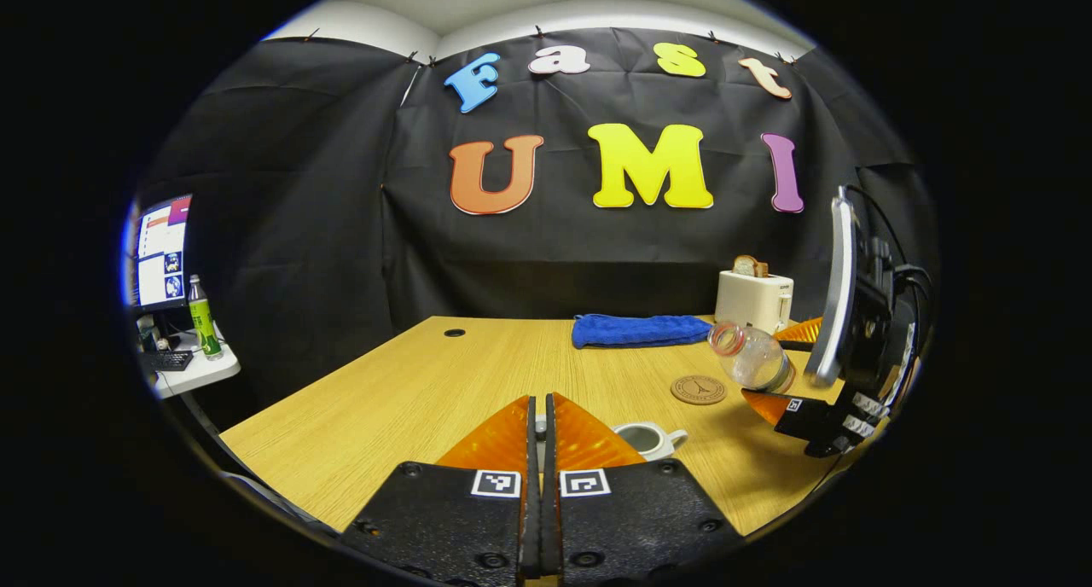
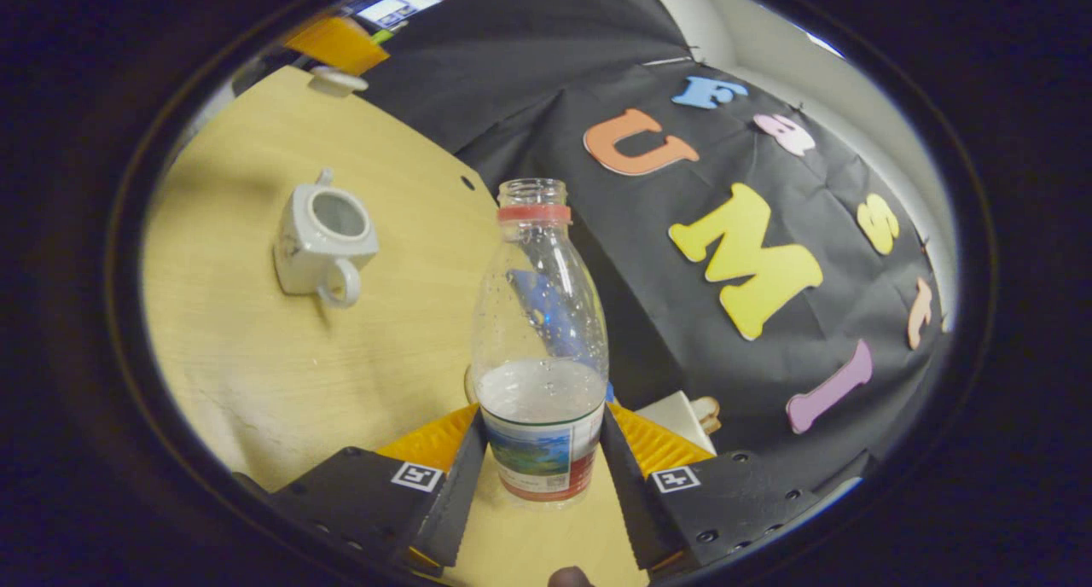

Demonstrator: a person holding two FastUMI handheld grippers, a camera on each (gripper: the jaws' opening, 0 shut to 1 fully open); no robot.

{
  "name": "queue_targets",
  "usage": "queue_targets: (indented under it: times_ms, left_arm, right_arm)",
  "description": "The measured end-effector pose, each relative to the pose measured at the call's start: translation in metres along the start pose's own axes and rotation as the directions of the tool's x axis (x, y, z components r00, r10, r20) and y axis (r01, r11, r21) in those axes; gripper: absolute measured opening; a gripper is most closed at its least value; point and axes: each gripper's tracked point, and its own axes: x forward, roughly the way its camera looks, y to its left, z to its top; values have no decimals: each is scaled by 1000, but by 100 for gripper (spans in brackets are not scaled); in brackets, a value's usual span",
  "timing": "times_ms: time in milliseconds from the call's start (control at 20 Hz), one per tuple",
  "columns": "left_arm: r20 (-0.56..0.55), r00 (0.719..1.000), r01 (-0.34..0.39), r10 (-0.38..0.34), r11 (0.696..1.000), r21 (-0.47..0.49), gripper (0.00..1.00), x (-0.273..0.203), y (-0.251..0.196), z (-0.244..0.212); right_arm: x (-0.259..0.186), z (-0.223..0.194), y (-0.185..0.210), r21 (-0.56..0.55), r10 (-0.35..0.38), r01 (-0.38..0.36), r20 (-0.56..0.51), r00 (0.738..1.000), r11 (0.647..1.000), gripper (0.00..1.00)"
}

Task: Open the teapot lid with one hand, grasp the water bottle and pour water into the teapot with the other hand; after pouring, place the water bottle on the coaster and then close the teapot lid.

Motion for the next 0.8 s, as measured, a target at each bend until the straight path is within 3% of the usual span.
queue_targets:
  times_ms: [300,800]
  left_arm:
    - [-14,1000,-16,16,1000,-5,3,2,14,-5]
    - [-23,999,-35,35,999,-22,3,2,31,-7]
  right_arm:
    - [7,17,6,-250,-25,40,61,998,967,74]
    - [14,40,-8,-521,-80,151,157,984,840,74]
